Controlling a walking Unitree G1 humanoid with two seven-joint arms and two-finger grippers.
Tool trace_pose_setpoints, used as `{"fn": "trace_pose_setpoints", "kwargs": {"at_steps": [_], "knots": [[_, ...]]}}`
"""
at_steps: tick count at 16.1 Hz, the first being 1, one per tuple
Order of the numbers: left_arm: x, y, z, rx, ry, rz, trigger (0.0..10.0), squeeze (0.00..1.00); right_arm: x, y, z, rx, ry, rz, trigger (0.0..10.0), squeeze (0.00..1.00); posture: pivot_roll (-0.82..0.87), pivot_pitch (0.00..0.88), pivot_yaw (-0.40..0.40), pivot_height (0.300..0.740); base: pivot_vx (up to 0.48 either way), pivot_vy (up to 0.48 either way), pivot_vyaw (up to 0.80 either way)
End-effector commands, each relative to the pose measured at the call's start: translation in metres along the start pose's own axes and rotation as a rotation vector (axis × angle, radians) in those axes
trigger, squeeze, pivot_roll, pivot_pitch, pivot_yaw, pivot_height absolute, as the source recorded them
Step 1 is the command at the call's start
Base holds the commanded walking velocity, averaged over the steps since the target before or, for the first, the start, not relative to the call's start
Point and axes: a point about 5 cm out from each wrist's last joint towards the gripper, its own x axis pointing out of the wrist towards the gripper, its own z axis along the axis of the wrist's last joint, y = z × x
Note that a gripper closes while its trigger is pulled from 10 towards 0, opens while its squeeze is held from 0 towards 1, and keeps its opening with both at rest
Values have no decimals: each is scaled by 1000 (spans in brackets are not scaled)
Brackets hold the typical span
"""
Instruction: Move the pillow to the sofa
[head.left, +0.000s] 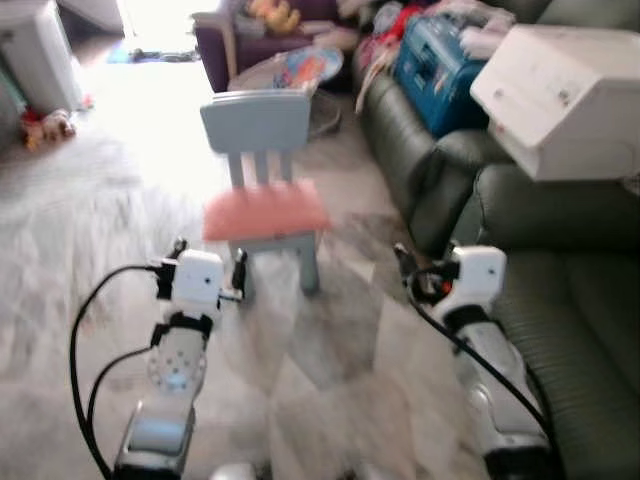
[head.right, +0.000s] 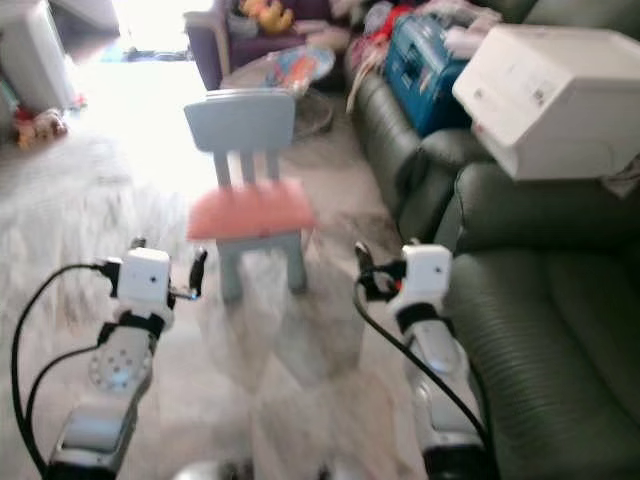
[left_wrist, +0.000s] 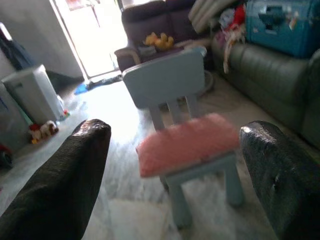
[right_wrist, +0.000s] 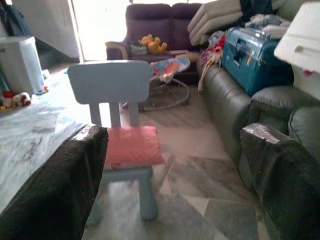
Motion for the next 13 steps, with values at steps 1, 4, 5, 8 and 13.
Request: {"fn": "trace_pose_setpoints", "kwargs": {"at_steps": [1,4,5,8,13], "knots": [[0,8,0,25,-1,22,10000,0,4,8,5,10,-23,27,10000,0,19,0,-59,740,349,326,0],[1,7,2,41,-12,25,10000,0,4,8,6,-1,-26,24,10000,0,18,0,-58,740,433,104,0],[1,7,2,43,-12,25,10000,0,4,8,6,-5,-30,26,10000,0,17,0,-57,740,480,0,0],[2,6,2,51,-15,22,10000,0,4,8,7,-2,-31,28,10000,0,17,0,-56,740,480,0,0],[3,8,1,57,-5,33,10000,0,5,9,6,1,-29,30,10000,0,18,0,-55,740,480,0,0]]}}
